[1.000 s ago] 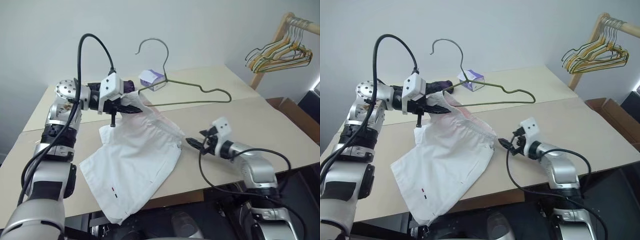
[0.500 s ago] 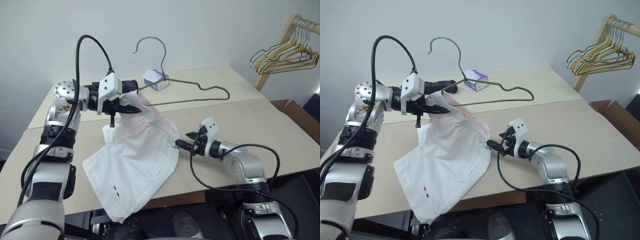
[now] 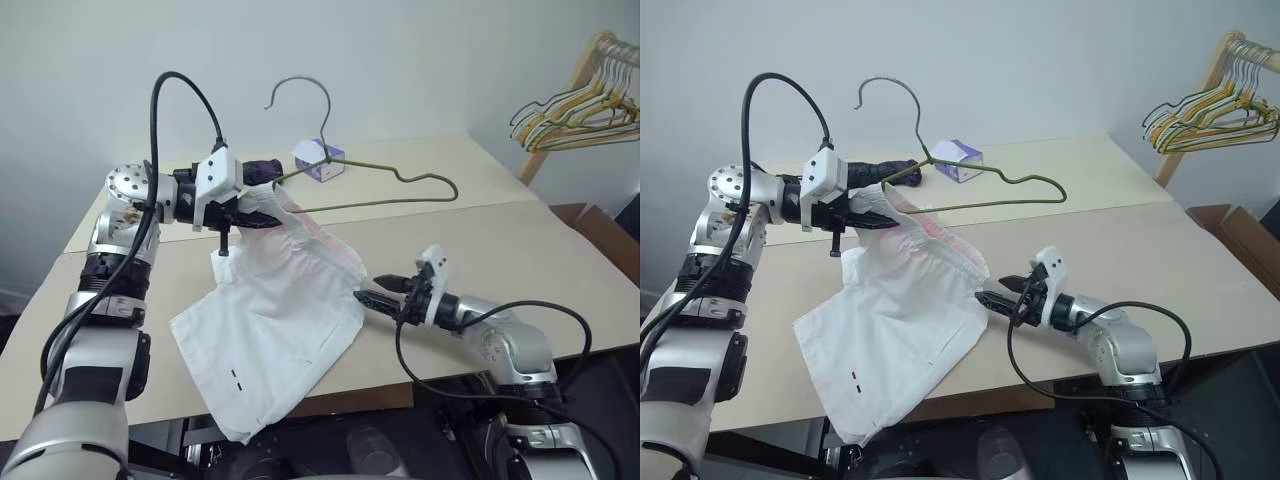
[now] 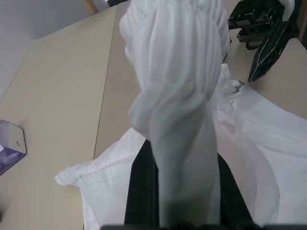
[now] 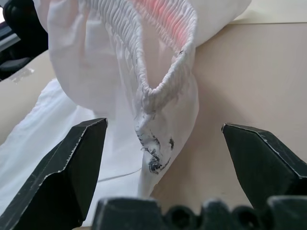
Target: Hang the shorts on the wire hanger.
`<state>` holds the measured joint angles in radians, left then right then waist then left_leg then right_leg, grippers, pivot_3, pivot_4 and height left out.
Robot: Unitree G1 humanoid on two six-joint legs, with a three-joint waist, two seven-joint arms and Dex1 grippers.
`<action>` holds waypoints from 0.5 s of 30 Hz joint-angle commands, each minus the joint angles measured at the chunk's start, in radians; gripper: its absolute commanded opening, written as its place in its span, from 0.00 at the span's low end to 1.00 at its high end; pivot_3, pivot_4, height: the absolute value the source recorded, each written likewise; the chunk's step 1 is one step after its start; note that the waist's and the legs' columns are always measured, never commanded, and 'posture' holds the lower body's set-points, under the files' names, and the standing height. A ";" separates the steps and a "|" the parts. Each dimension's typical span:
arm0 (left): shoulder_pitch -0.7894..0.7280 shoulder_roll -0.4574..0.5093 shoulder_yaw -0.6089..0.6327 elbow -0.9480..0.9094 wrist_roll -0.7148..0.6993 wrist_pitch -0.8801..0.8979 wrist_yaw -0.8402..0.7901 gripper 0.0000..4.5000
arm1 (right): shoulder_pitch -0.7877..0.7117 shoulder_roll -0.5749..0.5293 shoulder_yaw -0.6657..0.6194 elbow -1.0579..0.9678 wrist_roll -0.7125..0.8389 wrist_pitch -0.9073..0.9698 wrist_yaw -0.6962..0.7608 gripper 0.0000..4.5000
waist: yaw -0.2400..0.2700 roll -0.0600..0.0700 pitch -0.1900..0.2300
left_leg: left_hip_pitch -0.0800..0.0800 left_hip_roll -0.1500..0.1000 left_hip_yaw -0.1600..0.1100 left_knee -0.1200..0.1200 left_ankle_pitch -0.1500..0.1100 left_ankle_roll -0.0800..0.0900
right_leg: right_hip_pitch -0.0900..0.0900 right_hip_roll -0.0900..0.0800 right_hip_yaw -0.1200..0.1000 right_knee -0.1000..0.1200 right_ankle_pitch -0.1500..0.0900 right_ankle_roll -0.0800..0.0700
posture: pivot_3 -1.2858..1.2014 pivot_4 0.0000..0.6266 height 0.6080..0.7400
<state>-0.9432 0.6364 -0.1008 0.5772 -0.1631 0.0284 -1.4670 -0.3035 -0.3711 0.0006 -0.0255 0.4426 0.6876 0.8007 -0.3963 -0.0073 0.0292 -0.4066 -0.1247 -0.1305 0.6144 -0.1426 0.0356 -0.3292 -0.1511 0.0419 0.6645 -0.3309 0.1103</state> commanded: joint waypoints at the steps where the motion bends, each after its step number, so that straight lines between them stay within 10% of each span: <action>1: -0.021 0.017 0.025 -0.028 -0.023 0.004 -0.004 0.00 | -0.053 0.017 0.025 -0.010 -0.004 0.003 -0.024 0.99 | 0.000 0.000 0.000 | 0.000 0.000 0.000 0.000 0.000 0.000 | 0.000 0.000 0.000 0.000 0.000 0.000 | 0.39 0.00 1.00; 5: -0.020 0.017 0.025 -0.031 -0.023 0.007 -0.003 0.00 | -0.095 0.051 0.076 0.054 -0.077 -0.026 -0.100 0.88 | -0.002 0.000 0.000 | 0.000 0.000 0.000 0.000 0.000 0.000 | -0.001 0.000 0.000 0.000 0.000 0.000 | 0.39 0.00 1.00; 15: 0.052 0.039 0.033 -0.089 -0.029 0.036 0.010 0.00 | -0.090 0.095 -0.003 0.039 -0.017 -0.042 -0.130 0.13 | 0.004 0.000 0.000 | -0.001 0.000 0.000 0.000 0.000 0.000 | -0.002 0.000 0.000 0.001 0.001 -0.002 | 0.39 0.00 1.00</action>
<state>-0.8846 0.6542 -0.0993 0.5244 -0.1647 0.0540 -1.4654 -0.3815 -0.2775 0.0400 0.0615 0.3893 0.6597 0.6726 -0.3927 -0.0072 0.0292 -0.4076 -0.1247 -0.1306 0.6141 -0.1426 0.0357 -0.3313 -0.1509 0.0423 0.6653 -0.3294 0.1079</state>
